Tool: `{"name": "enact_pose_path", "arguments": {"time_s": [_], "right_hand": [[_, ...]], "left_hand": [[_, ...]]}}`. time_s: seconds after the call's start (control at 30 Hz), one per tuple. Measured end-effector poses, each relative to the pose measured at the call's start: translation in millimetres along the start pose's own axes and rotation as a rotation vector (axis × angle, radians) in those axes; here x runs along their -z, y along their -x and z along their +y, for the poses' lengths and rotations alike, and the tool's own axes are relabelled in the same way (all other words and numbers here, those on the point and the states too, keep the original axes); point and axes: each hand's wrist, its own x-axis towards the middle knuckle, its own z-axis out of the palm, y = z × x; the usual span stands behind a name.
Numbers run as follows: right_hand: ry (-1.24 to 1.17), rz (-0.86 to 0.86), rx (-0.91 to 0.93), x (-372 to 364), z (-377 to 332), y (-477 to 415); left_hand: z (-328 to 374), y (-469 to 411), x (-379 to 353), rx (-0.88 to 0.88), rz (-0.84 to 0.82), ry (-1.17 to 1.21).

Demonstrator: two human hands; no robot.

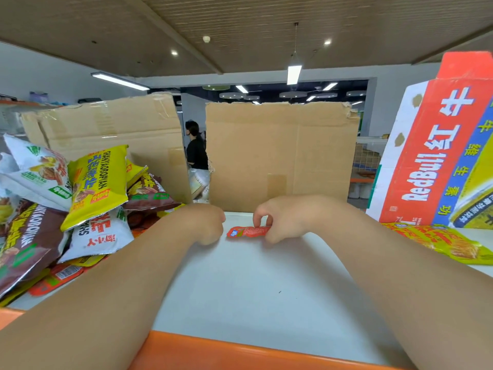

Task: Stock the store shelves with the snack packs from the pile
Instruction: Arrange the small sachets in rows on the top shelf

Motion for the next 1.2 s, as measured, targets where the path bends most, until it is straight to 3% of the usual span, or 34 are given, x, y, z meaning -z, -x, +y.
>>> {"name": "enact_pose_path", "arguments": {"time_s": [0.27,0.4,0.57,0.77,0.87,0.93,1.0,1.2], "right_hand": [[-0.125,0.042,-0.108,15,26,11],[-0.14,0.06,-0.14,17,34,9],[-0.16,-0.037,-0.192,17,40,13],[-0.084,-0.077,-0.143,11,27,10],[0.029,-0.063,-0.125,8,17,9],[0.058,-0.049,-0.128,8,17,8],[0.058,-0.052,-0.143,8,20,6],[-0.003,-0.076,-0.179,8,31,4]], "left_hand": [[-6,-8,-2,-0.049,0.161,0.11],[-1,-4,-1,-0.047,0.064,0.033],[5,12,10,-0.192,-0.034,0.277],[6,22,19,-0.173,-0.118,0.202],[2,20,17,-0.189,-0.019,0.25],[1,18,18,-0.188,0.15,0.382],[-2,15,19,-0.162,0.217,0.51],[-11,10,12,-0.056,-0.017,0.246]]}}
